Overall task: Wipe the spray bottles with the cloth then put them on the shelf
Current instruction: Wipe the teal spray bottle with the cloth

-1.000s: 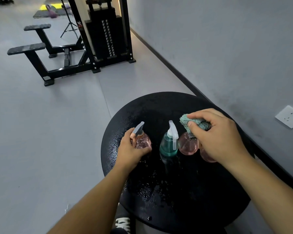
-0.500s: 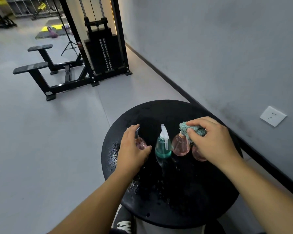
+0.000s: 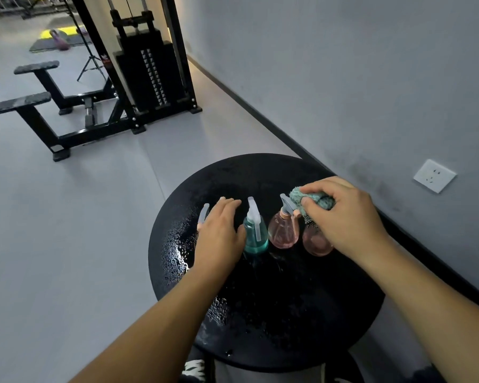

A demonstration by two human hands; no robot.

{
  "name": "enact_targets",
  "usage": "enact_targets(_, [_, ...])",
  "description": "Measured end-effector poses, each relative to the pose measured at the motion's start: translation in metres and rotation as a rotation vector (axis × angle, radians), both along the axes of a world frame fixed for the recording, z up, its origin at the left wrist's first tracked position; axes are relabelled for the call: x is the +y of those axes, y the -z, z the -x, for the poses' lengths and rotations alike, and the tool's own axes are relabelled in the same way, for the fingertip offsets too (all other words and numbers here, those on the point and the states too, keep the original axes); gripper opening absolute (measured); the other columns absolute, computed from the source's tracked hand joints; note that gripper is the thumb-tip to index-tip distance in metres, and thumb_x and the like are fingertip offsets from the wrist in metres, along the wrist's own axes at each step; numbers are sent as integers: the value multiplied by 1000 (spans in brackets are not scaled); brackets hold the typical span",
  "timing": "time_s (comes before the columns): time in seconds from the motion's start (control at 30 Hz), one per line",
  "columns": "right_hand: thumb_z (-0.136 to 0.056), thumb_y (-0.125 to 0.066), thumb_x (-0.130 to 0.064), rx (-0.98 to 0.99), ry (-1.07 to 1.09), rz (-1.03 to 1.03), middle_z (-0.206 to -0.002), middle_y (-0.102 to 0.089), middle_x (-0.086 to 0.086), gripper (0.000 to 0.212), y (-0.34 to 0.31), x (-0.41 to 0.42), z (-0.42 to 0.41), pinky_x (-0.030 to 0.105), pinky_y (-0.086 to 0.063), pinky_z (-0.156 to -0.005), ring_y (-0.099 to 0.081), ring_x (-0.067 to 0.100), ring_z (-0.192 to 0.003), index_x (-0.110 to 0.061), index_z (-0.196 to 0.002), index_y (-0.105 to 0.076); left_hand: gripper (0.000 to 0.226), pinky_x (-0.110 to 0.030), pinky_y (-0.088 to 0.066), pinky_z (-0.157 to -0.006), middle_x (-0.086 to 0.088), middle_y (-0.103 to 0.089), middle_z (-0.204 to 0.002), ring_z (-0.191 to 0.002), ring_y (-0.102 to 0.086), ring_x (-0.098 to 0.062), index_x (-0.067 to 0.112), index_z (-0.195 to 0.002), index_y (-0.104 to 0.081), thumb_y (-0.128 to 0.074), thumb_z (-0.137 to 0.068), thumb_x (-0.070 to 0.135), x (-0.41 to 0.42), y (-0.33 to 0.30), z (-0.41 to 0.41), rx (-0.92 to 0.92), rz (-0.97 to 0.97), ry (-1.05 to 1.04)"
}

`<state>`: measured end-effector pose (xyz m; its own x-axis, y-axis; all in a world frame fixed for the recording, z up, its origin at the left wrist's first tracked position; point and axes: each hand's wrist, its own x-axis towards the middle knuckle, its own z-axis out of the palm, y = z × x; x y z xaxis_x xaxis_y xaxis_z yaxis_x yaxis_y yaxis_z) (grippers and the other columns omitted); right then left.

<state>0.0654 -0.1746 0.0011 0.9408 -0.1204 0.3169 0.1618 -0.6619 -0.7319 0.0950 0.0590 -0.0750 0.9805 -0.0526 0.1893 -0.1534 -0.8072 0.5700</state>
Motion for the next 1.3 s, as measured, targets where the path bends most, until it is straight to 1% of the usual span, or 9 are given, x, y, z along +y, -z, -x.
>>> enact_targets(0.1, [-89, -75, -12, 3, 4, 4, -105, -69, -17, 20, 0, -1, -2, -3, -39, -80, -62, -9, -100, -27, -102, -80, 64, -42, -33, -125, -2, -46, -164, -151, -44, -20, 18, -161, -44, -65, -101, 16, -11, -4, -6, 140, 47, -18])
enact_targets(0.23, [-90, -75, -12, 4, 9, 11, -106, -69, -17, 19, 1, -6, -3, -3, -40, -79, -60, -11, -101, -26, -103, -80, 60, -23, -28, -104, -3, -50, -159, -138, -53, -22, 20, -160, -45, -63, -103, 15, -19, 1, -18, 294, 85, 18])
enact_targets(0.4, [-90, -75, -14, 19, 20, 15, -106, -69, -17, 19, 5, -13, -5, -2, -41, -81, -61, -9, -101, -26, -103, -80, 22, -36, -55, -89, 9, -67, -115, -105, -65, -17, 30, -116, -66, -61, -104, 12, -20, 18, -31, 332, 260, 76])
enact_targets(0.6, [-91, -74, -16, 25, 24, 6, -105, -69, -17, 17, 5, -17, -8, -2, -41, -80, -61, -9, -100, -27, -103, -79, 28, -31, -57, -92, 10, -73, -116, -108, -70, -12, 25, -129, -65, -71, -102, 23, -16, 32, -34, 340, 368, 29])
enact_targets(0.77, [-91, -74, -15, 23, 25, -6, -106, -69, -18, 18, 3, -15, -8, -3, -39, -80, -60, -11, -101, -27, -103, -80, 37, -34, -59, -93, 13, -72, -109, -104, -69, -10, 24, -109, -60, -88, -88, 35, -12, 41, -33, 372, 487, -38])
enact_targets(0.9, [-92, -74, -15, 23, 19, 2, -107, -68, -18, 18, 3, -16, -6, -4, -38, -80, -58, -13, -103, -25, -105, -80, 37, -24, -56, -89, 14, -73, -111, -109, -70, -6, 37, -110, -61, -86, -90, 20, -11, 43, -29, 405, 596, -6])
enact_targets(1.03, [-92, -74, -16, 26, 25, 5, -107, -68, -18, 18, 2, -17, -7, -4, -38, -80, -57, -13, -104, -26, -105, -80, 27, -41, -59, -105, 10, -79, -114, -114, -73, -11, 36, -114, -71, -82, -94, 21, -9, 44, -26, 435, 608, 34])
enact_targets(1.2, [-91, -74, -15, 28, 10, -3, -108, -69, -18, 18, 3, -16, -7, -4, -39, -80, -59, -13, -103, -25, -105, -80, 33, -27, -58, -73, 5, -74, -93, -84, -72, -11, 28, -98, -70, -96, -78, 31, -7, 45, -22, 372, 568, -7])
enact_targets(1.3, [-92, -74, -15, 28, 5, -1, -108, -69, -18, 18, 3, -16, -8, -4, -39, -79, -59, -12, -103, -25, -105, -80, 34, -29, -60, -79, 7, -74, -102, -90, -73, -13, 35, -107, -69, -93, -82, 34, -6, 43, -21, 377, 554, 16])
